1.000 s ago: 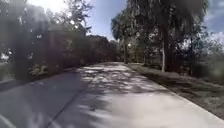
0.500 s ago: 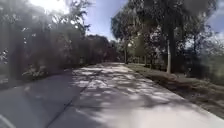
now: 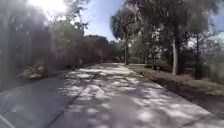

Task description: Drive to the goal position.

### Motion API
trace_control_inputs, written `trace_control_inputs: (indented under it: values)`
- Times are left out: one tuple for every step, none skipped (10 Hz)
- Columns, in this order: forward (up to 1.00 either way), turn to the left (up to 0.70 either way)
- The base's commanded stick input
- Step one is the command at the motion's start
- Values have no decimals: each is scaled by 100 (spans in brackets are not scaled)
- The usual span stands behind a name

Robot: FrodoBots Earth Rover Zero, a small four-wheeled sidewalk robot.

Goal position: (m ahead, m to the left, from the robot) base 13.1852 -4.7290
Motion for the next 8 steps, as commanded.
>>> trace_control_inputs:
  values:
    - [85, 0]
    - [85, 0]
    - [85, 0]
    - [85, 0]
    - [85, 0]
    - [85, 0]
    - [85, 0]
    - [85, 0]
